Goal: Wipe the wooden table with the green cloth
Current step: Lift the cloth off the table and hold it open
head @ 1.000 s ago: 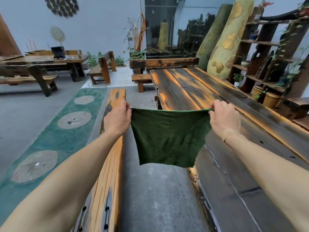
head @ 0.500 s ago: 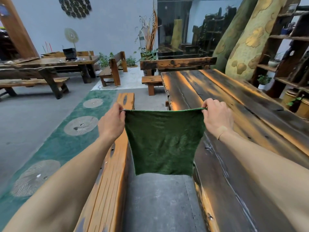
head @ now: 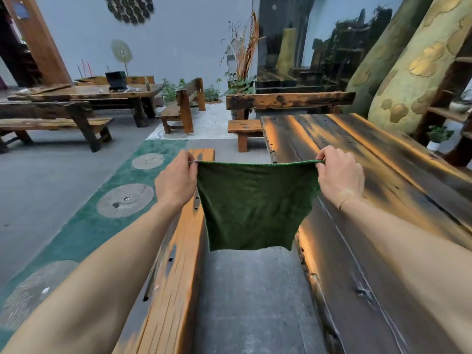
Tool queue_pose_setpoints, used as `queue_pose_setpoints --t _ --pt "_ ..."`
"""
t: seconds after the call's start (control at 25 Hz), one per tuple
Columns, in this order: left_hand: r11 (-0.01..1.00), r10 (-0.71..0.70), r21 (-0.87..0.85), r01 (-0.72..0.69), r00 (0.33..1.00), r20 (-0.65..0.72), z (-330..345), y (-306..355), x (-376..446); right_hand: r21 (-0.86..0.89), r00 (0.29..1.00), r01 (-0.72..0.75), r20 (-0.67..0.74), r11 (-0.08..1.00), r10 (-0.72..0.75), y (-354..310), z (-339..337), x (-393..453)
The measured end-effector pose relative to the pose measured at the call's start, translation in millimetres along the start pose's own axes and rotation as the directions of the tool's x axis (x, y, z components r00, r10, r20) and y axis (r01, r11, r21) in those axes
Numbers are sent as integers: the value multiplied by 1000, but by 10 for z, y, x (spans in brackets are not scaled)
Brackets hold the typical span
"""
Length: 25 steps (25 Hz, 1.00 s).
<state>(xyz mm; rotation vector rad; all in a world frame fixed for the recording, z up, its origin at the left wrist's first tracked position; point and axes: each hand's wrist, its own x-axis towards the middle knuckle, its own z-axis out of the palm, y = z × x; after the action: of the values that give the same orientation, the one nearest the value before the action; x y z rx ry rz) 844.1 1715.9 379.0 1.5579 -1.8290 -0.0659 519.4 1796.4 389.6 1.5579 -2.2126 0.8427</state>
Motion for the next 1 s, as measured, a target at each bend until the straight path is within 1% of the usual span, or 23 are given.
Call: queue_pose_setpoints --t 0.08,0.24,0.36,0.52,0.8,1.0 --pt "1000 -3 5 3 1000 3 212 -157 509 -7 1000 -6 -2 1000 6 -150 382 419" --pt "1000 -7 -7 7 1000 17 555 -396 1370 -40 1000 3 8 999 -3 -408 924 1155" --pt "1000 -13 -22 13 1000 18 932 -635 2039 -70 1000 22 19 997 -20 -568 1321 1696" --pt "1000 1 -29 0 1000 13 1384 -806 2812 -66 1000 8 9 998 -7 -646 1794 2376" --pt "999 -32 -37 31 999 -33 2383 -816 4207 -53 999 29 -26 998 -31 -543 2892 3804" --pt "993 -116 -43 114 991 -68 3049 -599 5282 -44 999 39 -18 998 -39 -430 3549 4938"
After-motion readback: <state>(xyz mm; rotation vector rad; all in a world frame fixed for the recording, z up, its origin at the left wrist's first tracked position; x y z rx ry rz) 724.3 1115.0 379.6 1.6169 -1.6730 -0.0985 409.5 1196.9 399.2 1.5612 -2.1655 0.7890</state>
